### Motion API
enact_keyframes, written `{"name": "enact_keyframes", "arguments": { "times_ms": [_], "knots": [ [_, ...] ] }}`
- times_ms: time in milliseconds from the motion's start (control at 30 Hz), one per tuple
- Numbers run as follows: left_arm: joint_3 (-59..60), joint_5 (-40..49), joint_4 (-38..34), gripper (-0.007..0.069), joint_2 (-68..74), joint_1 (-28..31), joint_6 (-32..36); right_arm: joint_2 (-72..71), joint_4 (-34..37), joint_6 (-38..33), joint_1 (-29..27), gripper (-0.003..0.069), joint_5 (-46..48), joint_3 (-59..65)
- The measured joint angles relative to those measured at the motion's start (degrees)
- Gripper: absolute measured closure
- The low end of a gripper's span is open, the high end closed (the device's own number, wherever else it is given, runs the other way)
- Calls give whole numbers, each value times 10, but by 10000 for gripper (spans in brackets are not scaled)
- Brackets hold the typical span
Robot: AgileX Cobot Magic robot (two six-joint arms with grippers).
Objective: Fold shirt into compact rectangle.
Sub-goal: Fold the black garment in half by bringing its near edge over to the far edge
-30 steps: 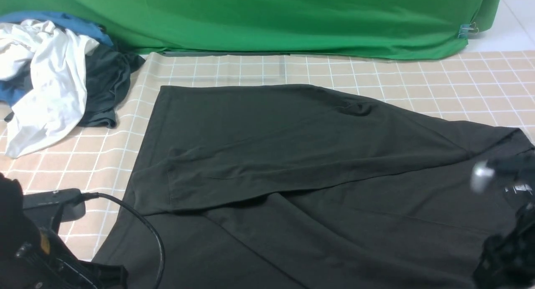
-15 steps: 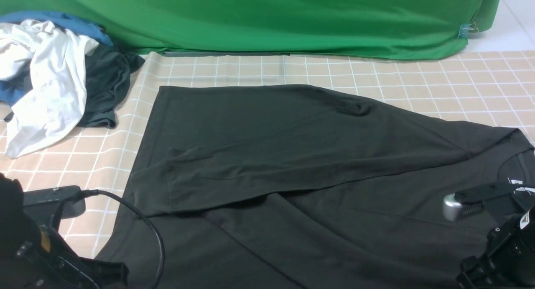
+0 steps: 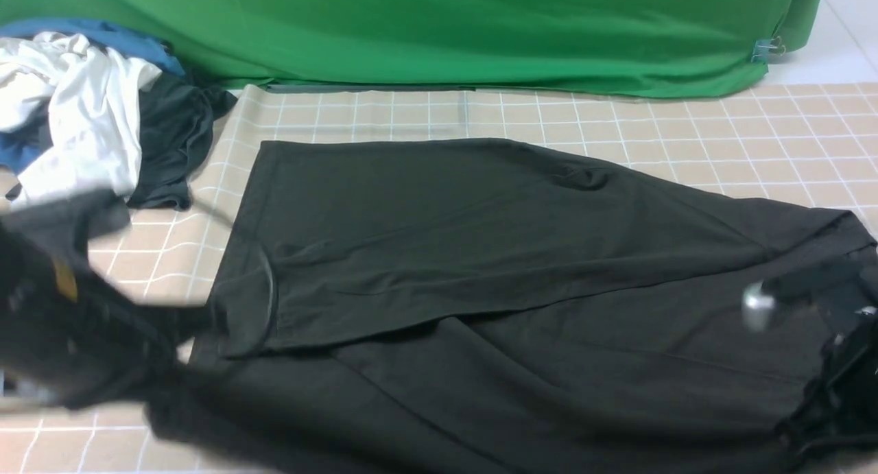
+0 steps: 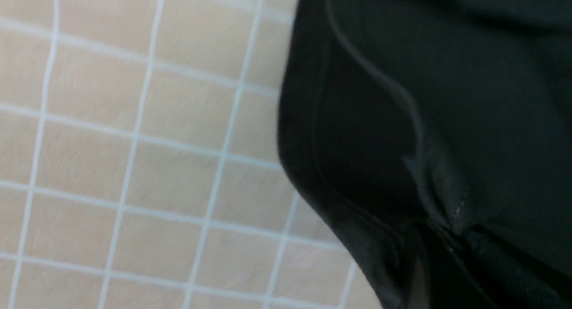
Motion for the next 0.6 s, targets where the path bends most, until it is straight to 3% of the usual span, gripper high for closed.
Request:
{"name": "enact_keyframes", "arguments": {
  "times_ms": [367,600],
  "knots": [
    [-165,4,-6,596,126,61,6,24,-33,12,-7,610,44,-166],
    [-287,2,-12,596,271,110,20,156,-32,9,-52,610,74,-302]
  ]
}}
